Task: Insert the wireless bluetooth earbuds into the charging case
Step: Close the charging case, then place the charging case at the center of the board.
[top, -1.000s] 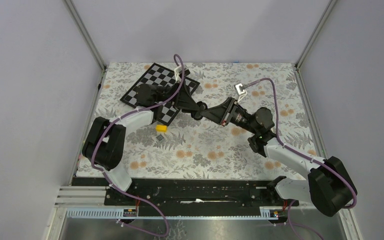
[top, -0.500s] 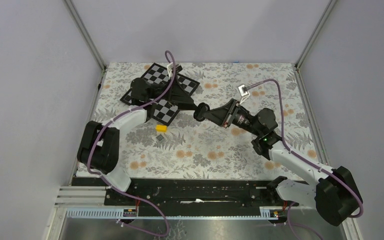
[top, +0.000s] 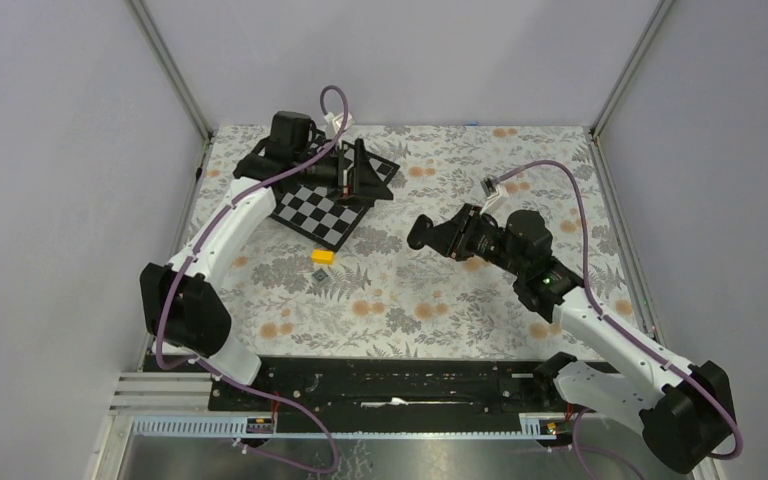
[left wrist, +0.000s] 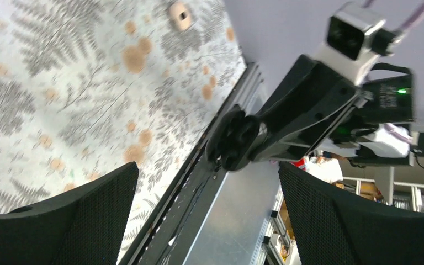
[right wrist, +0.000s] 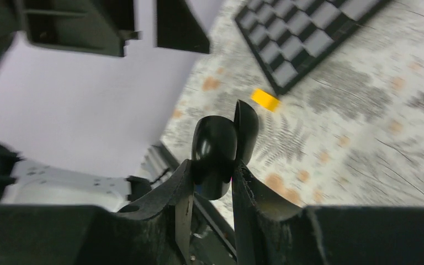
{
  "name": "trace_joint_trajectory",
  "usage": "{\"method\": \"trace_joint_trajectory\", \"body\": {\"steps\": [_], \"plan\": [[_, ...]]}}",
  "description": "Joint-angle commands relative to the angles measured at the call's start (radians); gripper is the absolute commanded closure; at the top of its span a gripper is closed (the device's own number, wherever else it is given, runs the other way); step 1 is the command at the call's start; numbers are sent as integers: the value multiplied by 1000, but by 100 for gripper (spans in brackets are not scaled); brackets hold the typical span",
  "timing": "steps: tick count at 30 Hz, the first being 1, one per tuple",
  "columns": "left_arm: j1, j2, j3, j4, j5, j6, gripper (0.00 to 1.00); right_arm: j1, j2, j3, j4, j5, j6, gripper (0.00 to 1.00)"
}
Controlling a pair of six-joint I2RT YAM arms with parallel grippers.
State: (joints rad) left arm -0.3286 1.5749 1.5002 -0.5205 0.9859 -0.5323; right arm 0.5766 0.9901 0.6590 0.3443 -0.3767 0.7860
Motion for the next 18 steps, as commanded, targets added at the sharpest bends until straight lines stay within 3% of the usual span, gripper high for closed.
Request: {"method": "trace_joint_trajectory", "body": {"steps": [1, 3, 9, 18], "plan": [[6, -17, -22, -193, -169, 131, 1, 7, -1, 96, -322, 176, -108, 100], [7, -29, -55, -192, -199, 131, 1, 6, 30, 107, -418, 217, -115, 100], [7, -55, -139, -187, -208, 143, 1, 6, 118, 86, -418, 247, -93, 100], [8, -63, -184, -177, -234, 151, 1, -7, 433, 150, -92, -40, -66, 100]]}}
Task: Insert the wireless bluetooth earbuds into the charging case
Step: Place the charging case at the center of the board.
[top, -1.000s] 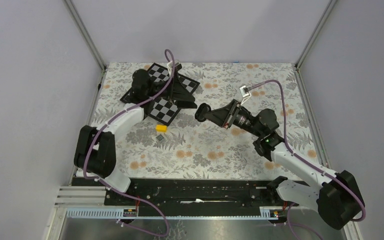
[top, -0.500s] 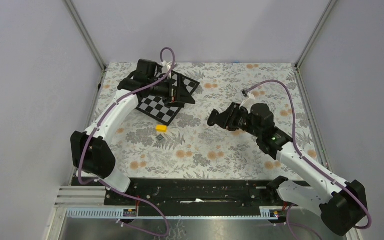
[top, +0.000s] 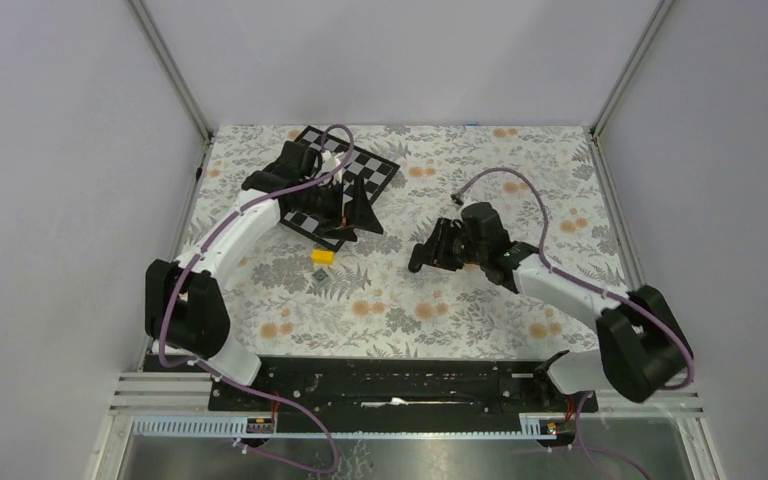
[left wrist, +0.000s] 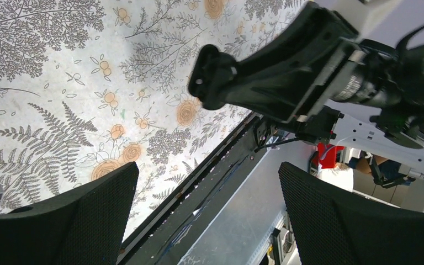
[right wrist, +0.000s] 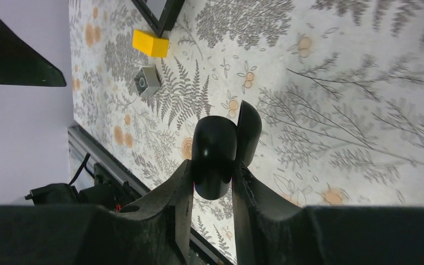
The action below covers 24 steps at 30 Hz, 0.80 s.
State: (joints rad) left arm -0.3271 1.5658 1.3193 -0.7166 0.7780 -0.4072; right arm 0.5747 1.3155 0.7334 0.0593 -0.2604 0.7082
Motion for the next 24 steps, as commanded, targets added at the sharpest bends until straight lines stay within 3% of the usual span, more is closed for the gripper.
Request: {"method": "trace_joint_trajectory", "body": {"steps": [1, 8, 14, 24], "plan": [[6, -55, -4, 20, -33, 29, 1, -7, 143, 88, 216, -179, 15, 100], [20, -69, -17, 5, -35, 46, 1, -57, 323, 122, 300, -313, 72, 100], [22, -69, -25, -3, -36, 55, 1, -101, 392, 102, 246, -355, 83, 100], [23, -62, -30, -3, -43, 60, 1, -104, 398, 99, 31, -226, -44, 100]]}}
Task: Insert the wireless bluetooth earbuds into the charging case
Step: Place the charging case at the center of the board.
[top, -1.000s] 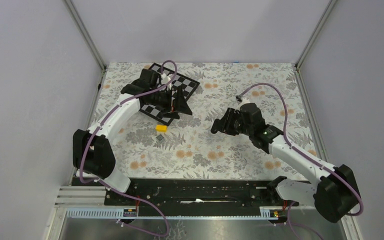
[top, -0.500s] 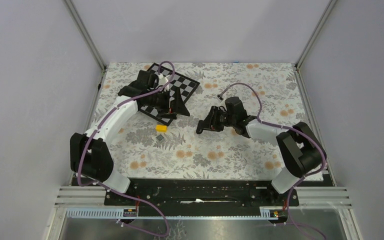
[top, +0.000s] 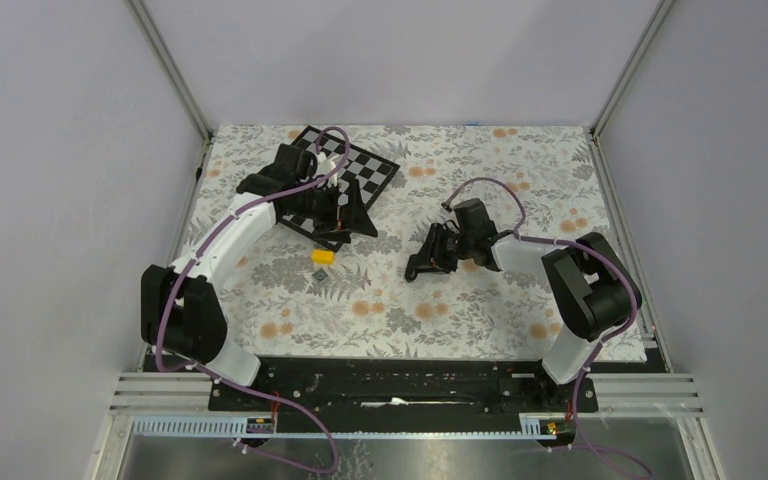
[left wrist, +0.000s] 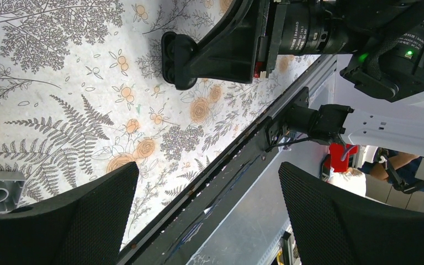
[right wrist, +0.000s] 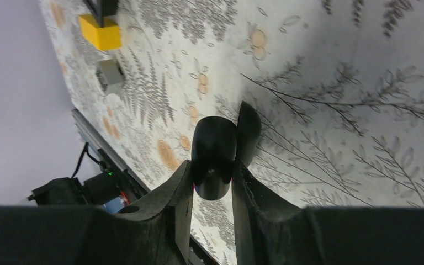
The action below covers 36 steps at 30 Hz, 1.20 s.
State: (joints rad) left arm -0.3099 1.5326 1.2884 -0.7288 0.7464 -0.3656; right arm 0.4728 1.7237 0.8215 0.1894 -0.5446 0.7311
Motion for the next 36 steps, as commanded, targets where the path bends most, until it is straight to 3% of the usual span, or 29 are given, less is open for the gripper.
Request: {"method": "trace_joint_trajectory", "body": {"steps": [1, 13, 19, 29, 33, 36], "plan": [[7, -27, 1, 9, -12, 20, 1, -2, -10, 12, -117, 70, -76, 100], [6, -28, 0, 9, -9, 22, 1, -2, -13, -2, -183, 137, -110, 100], [7, -38, -7, 9, -13, 23, 1, -11, -53, 14, -278, 261, -145, 100], [6, -68, -11, 24, 3, 17, 1, -194, -139, -63, -249, 246, -170, 98], [6, -105, -32, 61, 14, -3, 1, -272, -170, -91, -248, 259, -180, 92], [6, -137, -44, 86, 13, -21, 1, -309, -196, -109, -248, 272, -183, 75]]}}
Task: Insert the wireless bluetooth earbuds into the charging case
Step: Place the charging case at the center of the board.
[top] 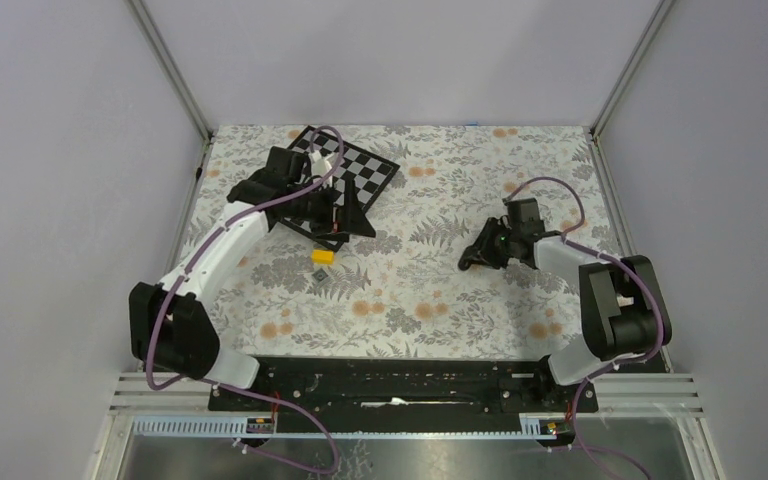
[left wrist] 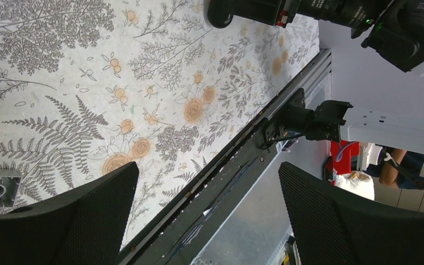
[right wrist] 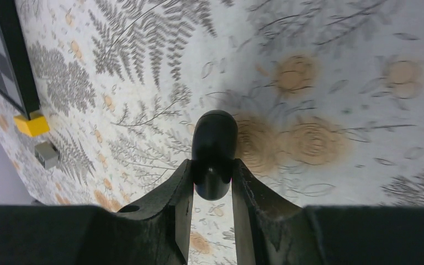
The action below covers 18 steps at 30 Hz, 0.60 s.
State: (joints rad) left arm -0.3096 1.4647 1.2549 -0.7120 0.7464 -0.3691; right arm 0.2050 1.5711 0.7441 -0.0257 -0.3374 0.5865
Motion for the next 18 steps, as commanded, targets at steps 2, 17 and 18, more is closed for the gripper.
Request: {"method": "trace_joint_trajectory", "body": {"steps": [2, 17, 18], "plan": [[6, -91, -16, 87, 8, -31, 1, -55, -67, -41, -37, 83, -39, 55], [6, -243, -38, 138, -182, -98, 1, -58, -463, 139, -396, 382, -174, 1], [6, -259, -41, 143, -207, -101, 1, -58, -490, 160, -428, 414, -189, 0]]}}
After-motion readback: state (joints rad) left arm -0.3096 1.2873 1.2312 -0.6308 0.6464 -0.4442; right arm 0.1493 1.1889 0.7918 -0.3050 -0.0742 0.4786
